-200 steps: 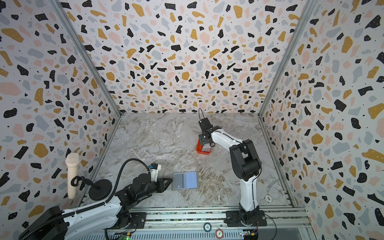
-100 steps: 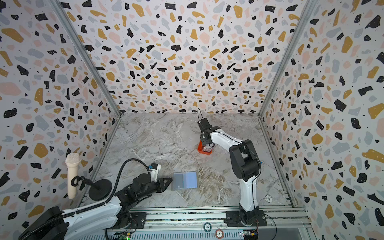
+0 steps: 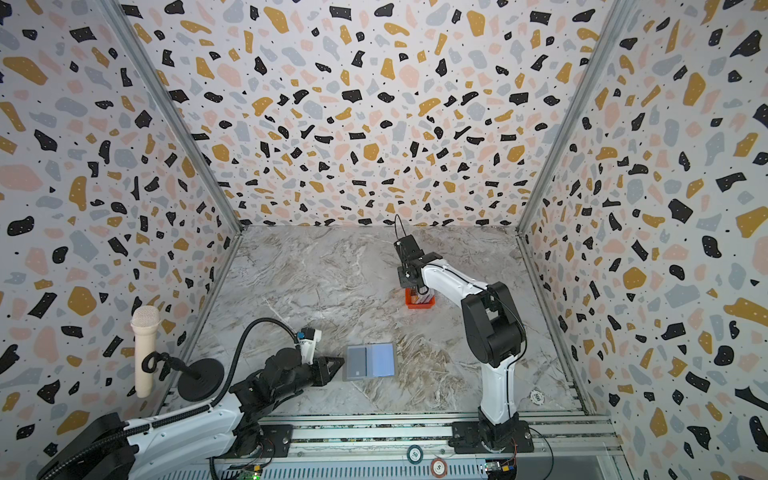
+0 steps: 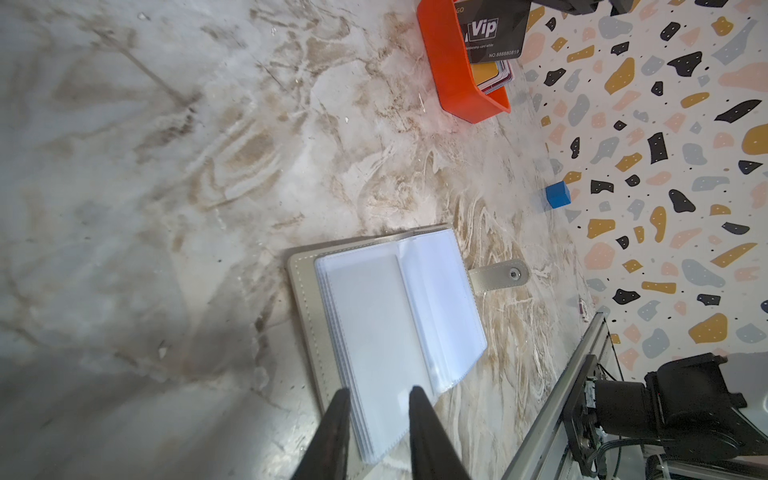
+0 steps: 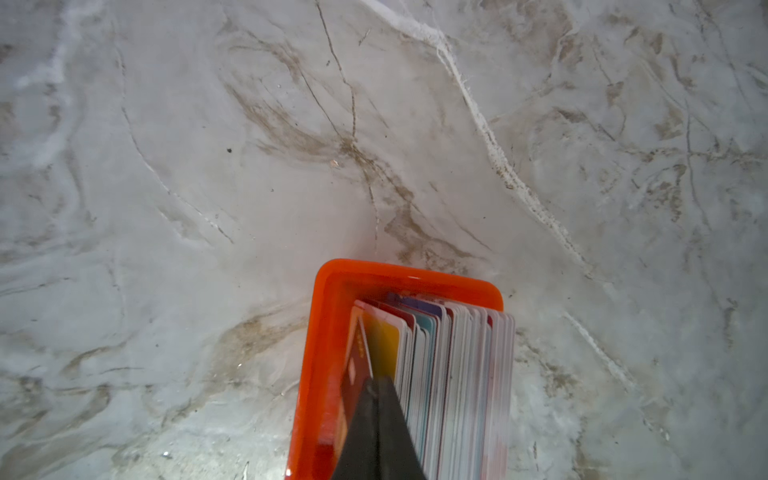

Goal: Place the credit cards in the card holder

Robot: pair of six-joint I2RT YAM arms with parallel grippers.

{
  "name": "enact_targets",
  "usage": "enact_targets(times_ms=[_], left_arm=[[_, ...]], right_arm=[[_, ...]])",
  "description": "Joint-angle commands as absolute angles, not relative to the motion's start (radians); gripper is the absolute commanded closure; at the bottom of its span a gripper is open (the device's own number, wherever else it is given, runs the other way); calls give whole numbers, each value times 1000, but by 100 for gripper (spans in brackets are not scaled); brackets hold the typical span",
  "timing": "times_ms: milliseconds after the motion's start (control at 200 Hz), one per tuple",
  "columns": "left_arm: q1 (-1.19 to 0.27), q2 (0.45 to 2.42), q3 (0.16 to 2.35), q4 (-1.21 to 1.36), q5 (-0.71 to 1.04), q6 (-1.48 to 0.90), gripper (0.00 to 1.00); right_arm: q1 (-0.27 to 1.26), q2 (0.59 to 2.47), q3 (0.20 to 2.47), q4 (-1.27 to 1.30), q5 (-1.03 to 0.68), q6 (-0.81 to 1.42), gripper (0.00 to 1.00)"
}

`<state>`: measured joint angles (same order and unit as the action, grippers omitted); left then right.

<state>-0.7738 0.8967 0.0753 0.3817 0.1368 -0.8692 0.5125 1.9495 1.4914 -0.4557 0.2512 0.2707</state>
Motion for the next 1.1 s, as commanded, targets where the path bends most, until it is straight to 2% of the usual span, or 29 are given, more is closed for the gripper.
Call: enact_targets(times_ms=[0,205,551,666,886,1096], left_arm=[[-768,886,74,401,135,-867,73],[-768,872,81,416,164,-856,70],[-748,827,115,456,220,-856,64],[-731,813,102,540,249,-877,62],[-701,811,21,918,219,-1096,58],[-701,778,35,1114,110,-1166,55]], right_arm=[[512,1918,1512,-494,243,276,100],[517,1848,1509,-507,239,263,100],[584,1591,1388,-479,237,242,100],[630,1475,1290,-418,142,254,100],[730,1231,1010,-37,-82,447,100],[847,1162,812,416,-142,674,100]])
